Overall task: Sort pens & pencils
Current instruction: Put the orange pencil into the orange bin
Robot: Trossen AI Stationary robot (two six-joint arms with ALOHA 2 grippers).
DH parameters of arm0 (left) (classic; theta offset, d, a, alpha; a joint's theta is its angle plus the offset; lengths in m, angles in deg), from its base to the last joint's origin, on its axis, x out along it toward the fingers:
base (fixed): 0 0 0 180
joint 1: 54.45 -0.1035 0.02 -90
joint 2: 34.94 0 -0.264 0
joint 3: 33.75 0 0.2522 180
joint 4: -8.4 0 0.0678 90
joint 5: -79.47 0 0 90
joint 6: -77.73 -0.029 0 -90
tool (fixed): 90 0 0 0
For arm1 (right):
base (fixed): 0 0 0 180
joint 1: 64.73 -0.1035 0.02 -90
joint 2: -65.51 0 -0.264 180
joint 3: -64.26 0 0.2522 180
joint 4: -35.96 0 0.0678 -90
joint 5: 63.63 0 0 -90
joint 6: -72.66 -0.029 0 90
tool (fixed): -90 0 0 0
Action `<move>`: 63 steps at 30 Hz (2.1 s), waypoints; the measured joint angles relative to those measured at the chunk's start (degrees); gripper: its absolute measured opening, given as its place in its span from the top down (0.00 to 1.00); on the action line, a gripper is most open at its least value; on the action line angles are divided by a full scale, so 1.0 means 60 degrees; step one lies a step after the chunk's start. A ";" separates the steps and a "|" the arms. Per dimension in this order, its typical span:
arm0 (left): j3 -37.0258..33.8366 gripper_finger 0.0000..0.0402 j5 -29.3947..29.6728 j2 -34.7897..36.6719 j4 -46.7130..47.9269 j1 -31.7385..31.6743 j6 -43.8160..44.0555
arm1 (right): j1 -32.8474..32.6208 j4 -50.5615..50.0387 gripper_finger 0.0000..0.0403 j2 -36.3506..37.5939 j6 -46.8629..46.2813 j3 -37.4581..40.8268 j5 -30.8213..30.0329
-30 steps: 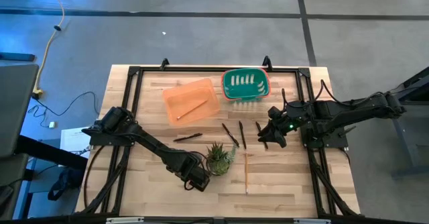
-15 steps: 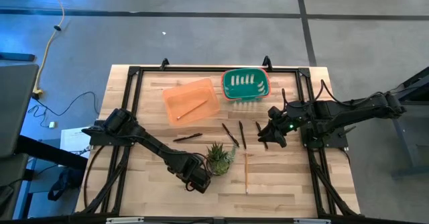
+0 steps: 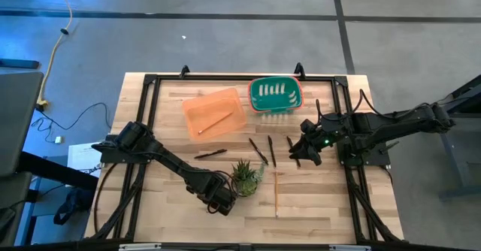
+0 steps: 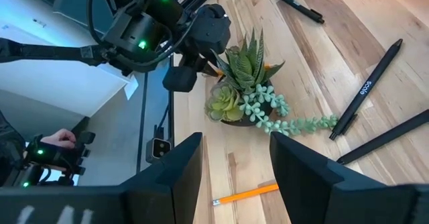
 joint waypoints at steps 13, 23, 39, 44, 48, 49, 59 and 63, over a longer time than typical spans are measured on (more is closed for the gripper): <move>0.0000 0.82 -0.0007 -0.0007 0.0130 0.0000 -0.0064 | 0.0000 0.0004 0.59 0.0000 -0.0007 0.0000 0.0000; 0.0011 0.78 0.0248 -0.0011 0.0465 0.0007 0.0120 | 0.0000 0.0004 0.59 0.0000 -0.0029 0.0000 0.0000; 0.0084 0.71 0.0547 -0.0018 0.0344 0.0011 0.0297 | 0.0002 0.0000 0.59 0.0000 -0.0004 0.0000 0.0000; 0.0087 0.72 0.0510 -0.0018 0.0330 0.0007 0.0547 | 0.0000 0.0004 0.59 0.0000 0.0069 0.0000 0.0000; 0.0094 0.75 0.0514 -0.0018 0.0209 0.0004 0.0812 | 0.0000 0.0001 0.59 0.0000 0.0073 0.0000 0.0001; 0.0097 0.76 0.0514 -0.0022 0.0204 0.0004 0.0829 | 0.0001 0.0000 0.59 0.0000 0.0072 0.0000 0.0000; 0.0106 0.84 0.0514 -0.0022 0.0203 0.0000 0.0834 | 0.0001 0.0002 0.59 0.0000 -0.0022 0.0000 0.0001; 0.0106 0.87 0.0514 -0.0022 0.0244 0.0000 0.0787 | 0.0000 0.0001 0.59 0.0000 -0.0038 0.0000 0.0004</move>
